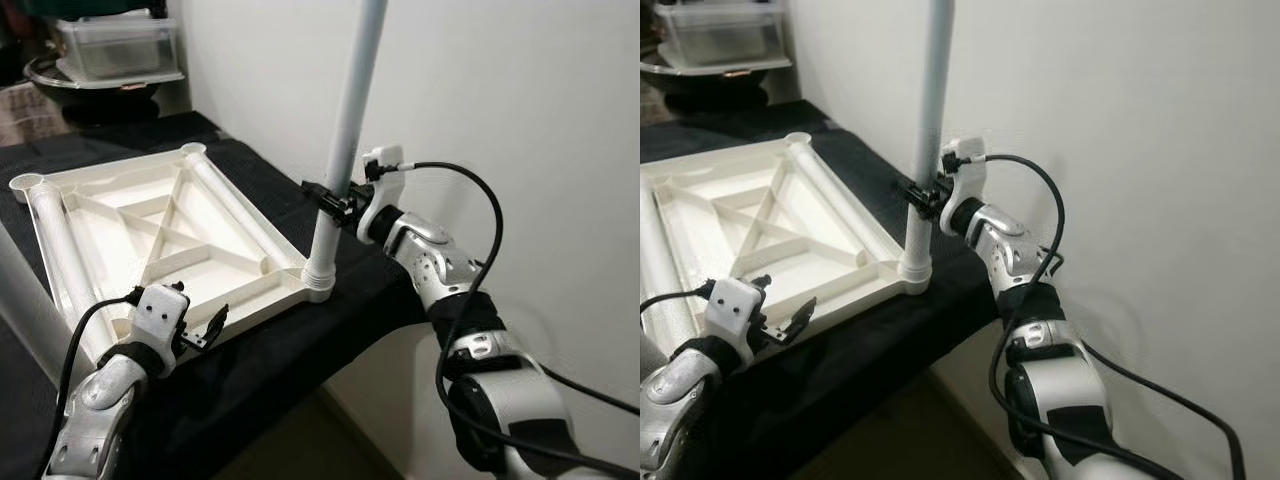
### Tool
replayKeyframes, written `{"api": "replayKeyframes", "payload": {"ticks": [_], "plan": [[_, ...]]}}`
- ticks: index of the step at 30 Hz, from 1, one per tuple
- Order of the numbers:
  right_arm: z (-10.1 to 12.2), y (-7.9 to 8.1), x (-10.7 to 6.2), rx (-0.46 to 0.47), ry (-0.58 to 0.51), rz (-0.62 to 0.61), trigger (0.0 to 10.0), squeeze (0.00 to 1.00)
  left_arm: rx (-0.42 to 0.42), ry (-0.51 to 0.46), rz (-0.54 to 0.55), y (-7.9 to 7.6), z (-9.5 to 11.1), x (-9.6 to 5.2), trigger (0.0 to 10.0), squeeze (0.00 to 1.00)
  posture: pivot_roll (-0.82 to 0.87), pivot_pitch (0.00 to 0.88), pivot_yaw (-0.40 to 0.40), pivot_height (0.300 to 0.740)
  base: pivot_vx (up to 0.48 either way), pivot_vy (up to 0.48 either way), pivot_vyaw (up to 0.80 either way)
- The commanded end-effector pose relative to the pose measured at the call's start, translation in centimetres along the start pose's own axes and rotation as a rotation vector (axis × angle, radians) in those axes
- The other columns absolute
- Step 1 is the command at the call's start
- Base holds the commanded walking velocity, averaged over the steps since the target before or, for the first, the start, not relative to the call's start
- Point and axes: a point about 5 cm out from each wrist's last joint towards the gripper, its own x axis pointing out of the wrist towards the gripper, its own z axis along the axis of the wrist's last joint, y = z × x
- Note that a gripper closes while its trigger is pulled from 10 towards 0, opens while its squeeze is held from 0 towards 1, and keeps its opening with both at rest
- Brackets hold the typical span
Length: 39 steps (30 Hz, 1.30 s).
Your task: Building children table
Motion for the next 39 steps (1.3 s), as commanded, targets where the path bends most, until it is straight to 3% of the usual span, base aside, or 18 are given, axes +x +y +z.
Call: {"api": "replayKeyframes", "payload": {"ticks": [1, 6, 8, 9, 10, 11, 14, 18, 19, 21, 22, 24, 25, 30, 31, 32, 36, 39], "plan": [[-1.4, 0.2, 0.3, 0.030, 0.061, -0.004, 0.0, 0.00, 0.004, 0.008, -0.009, -0.2, -0.3, 0.0, 10.0, 0.00, 0.05, 0.000, -0.129, 0.740, 0.000, 0.000, 0.00], [-3.8, -0.7, 0.6, 0.047, 0.170, -0.314, 0.0, 0.00, 0.007, 0.007, -0.007, -0.2, -0.3, -0.1, 10.0, 0.00, 0.06, 0.000, -0.133, 0.740, 0.000, 0.000, 0.00], [-3.8, -0.7, 0.6, 0.047, 0.170, -0.314, 0.0, 0.00, 0.007, 0.007, -0.007, -0.2, -0.3, -0.1, 10.0, 0.00, 0.06, 0.000, -0.133, 0.740, 0.000, 0.000, 0.00], [-4.4, -1.0, 0.4, 0.065, 0.194, -0.394, 0.0, 0.00, 0.007, 0.007, -0.007, -0.2, -0.3, -0.1, 10.0, 0.00, 0.06, 0.000, -0.134, 0.740, 0.000, 0.000, 0.00], [-5.8, -1.9, -0.6, 0.103, 0.236, -0.592, 0.0, 0.00, 0.008, 0.007, -0.006, -0.1, -0.3, -0.1, 10.0, 0.00, 0.06, 0.000, -0.136, 0.740, 0.000, 0.000, 0.00], [-5.8, -1.9, -0.6, 0.103, 0.236, -0.592, 0.0, 0.00, 0.008, 0.007, -0.006, -0.1, -0.3, -0.1, 10.0, 0.00, 0.06, 0.000, -0.136, 0.740, 0.000, 0.000, 0.00], [-7.7, -2.4, -1.9, 0.171, 0.269, -0.825, 0.0, 0.00, 0.009, 0.006, -0.006, -0.1, -0.3, -0.1, 10.0, 0.00, 0.06, 0.000, -0.133, 0.740, 0.000, 0.000, 0.00], [-8.3, -0.5, -1.2, 0.224, 0.251, -0.846, 0.0, 0.00, 0.010, 0.007, -0.009, -0.2, -0.3, 0.0, 10.0, 0.00, 0.06, 0.000, -0.131, 0.740, 0.000, 0.000, 0.00], [-8.1, 0.3, -0.5, 0.228, 0.252, -0.814, 8.7, 0.00, 0.010, 0.007, -0.010, -0.2, -0.3, 0.0, 10.0, 0.00, 0.06, 0.000, -0.131, 0.740, 0.000, 0.000, 0.00], [-8.0, 0.8, -0.1, 0.230, 0.252, -0.795, 8.7, 0.00, 0.010, 0.006, -0.010, -0.2, -0.3, 0.1, 10.0, 0.00, 0.06, 0.000, -0.131, 0.740, 0.000, 0.000, 0.00], [-7.6, 1.3, 0.5, 0.218, 0.240, -0.747, 10.0, 0.00, 0.011, 0.006, -0.011, -0.3, -0.3, 0.1, 10.0, 0.00, 0.05, 0.000, -0.124, 0.740, 0.000, 0.000, 0.00], [-7.3, 1.6, 0.8, 0.209, 0.232, -0.722, 10.0, 0.00, 0.012, 0.006, -0.011, -0.3, -0.3, 0.1, 10.0, 0.00, 0.05, 0.000, -0.124, 0.740, 0.000, 0.000, 0.00], [-6.4, 1.6, 0.9, 0.206, 0.179, -0.708, 10.0, 1.00, 0.013, 0.006, -0.010, -0.3, -0.3, 0.1, 10.0, 0.00, 0.05, 0.000, -0.128, 0.740, 0.000, 0.000, 0.00], [-5.0, 1.3, 0.8, 0.205, 0.117, -0.687, 10.0, 1.00, 0.012, 0.007, -0.008, -0.2, -0.3, 0.1, 10.0, 0.00, 0.05, 0.000, -0.127, 0.740, 0.000, 0.000, 0.00], [-4.1, 1.0, 0.9, 0.194, 0.089, -0.650, 10.0, 0.19, 0.012, 0.008, -0.008, -0.2, -0.4, 0.0, 10.0, 0.00, 0.05, 0.000, -0.128, 0.740, 0.000, 0.000, 0.00], [-3.0, 0.6, 0.8, 0.191, 0.054, -0.600, 10.0, 0.00, 0.011, 0.009, -0.008, -0.3, -0.4, 0.0, 10.0, 0.00, 0.04, 0.000, -0.127, 0.740, 0.000, 0.000, 0.00], [-1.1, 0.4, 0.8, 0.210, -0.027, -0.394, 10.0, 0.00, 0.011, 0.010, -0.007, -0.2, -0.5, -0.1, 10.0, 0.00, 0.04, 0.000, -0.127, 0.740, 0.000, 0.000, 0.00], [-1.1, 0.1, 0.7, 0.192, -0.025, -0.335, 10.0, 0.00, 0.010, 0.008, -0.007, -0.2, -0.5, 0.0, 10.0, 0.00, 0.04, 0.000, -0.127, 0.740, 0.000, 0.000, 0.00]]}}
